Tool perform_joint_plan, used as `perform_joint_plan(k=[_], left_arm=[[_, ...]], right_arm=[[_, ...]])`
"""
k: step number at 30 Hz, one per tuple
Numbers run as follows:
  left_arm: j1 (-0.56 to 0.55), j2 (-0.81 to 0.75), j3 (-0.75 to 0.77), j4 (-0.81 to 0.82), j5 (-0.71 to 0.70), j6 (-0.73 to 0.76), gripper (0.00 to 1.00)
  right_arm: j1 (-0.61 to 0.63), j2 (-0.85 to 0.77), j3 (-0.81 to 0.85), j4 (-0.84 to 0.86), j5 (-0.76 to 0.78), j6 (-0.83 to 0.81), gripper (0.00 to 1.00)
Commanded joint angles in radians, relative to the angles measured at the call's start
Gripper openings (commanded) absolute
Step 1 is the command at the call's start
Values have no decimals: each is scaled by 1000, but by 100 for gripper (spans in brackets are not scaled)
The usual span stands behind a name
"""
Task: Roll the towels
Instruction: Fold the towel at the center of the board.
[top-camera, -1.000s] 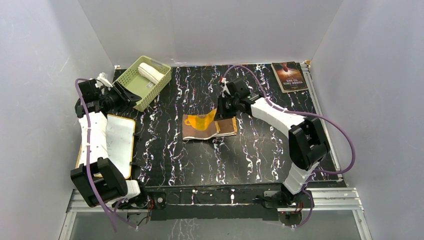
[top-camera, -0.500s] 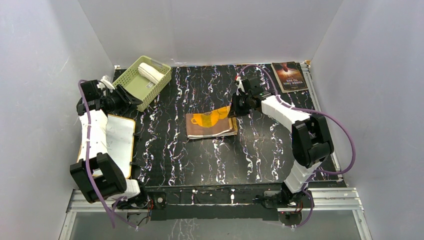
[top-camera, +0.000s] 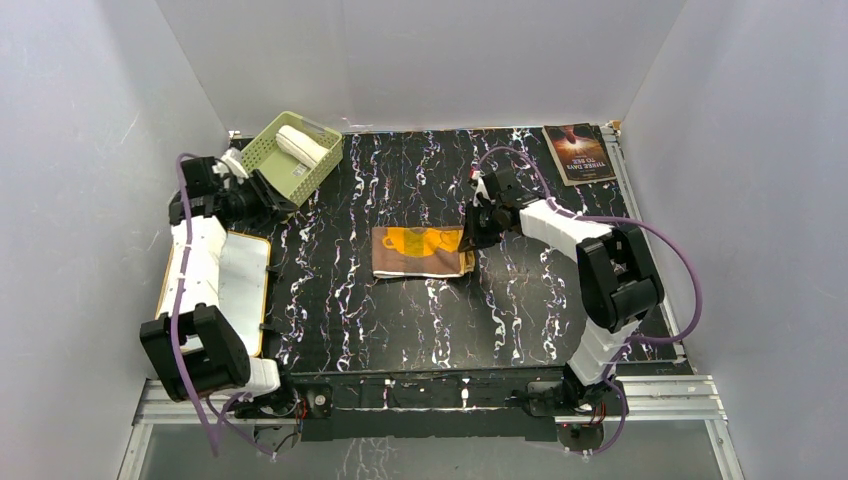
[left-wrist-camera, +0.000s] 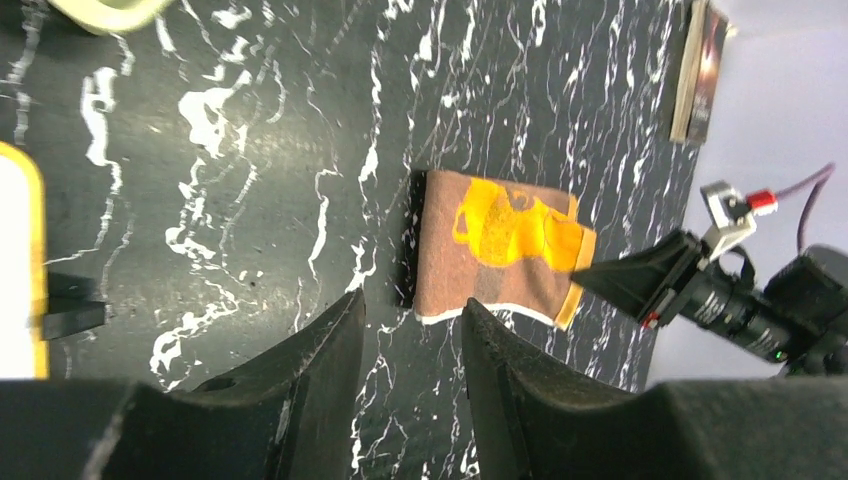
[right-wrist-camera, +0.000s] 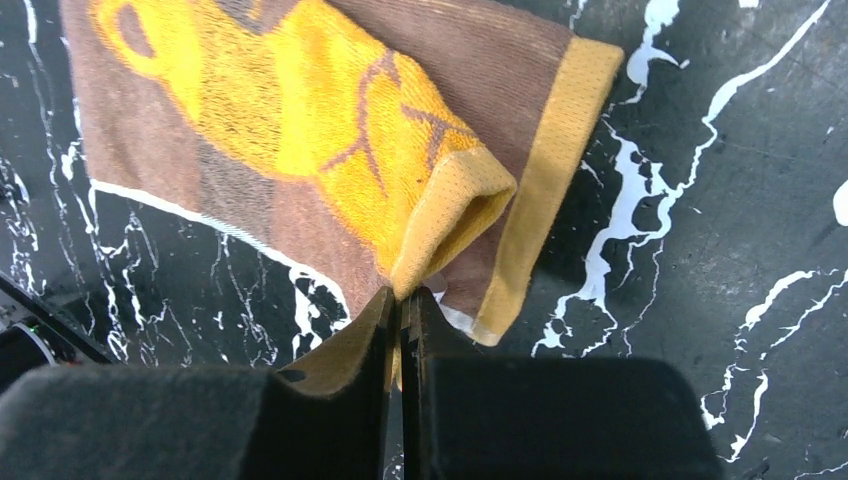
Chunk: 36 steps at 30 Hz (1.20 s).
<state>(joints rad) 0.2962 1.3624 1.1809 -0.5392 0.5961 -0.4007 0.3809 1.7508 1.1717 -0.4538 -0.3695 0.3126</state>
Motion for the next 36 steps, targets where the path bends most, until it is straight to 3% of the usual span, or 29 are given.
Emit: perform_joint_plan(k=[1,9,17,24,26,29,30,36], left_arm=[[-110,0,-20,-20,-61,17,38],[-286,28,-68,48,-123,-24,38],[-449,90,-71,123,-155,-52,37],[-592,169,-68,250,-184,-42,32],[-620,203,-49,266,-202,-27,30],[-637,254,-26,295,-210,-14,22],[-641,277,-19,307,-206,-11,19],[-653,373,1,384,-159,4,5]], right_arm=[[-32,16,-16,61,-16,-15,4],[-85,33,-20,70,2,-39,5],[-90,59,22,59,5,-54,31],[-86,-85,69,56,107,-24,34],[-79,-111,73,60,127,-18,31],[-69,-109,57,86,101,-4,4],[-66,-95,55,88,79,2,0],[-56,-16,37,160,-62,52,0]])
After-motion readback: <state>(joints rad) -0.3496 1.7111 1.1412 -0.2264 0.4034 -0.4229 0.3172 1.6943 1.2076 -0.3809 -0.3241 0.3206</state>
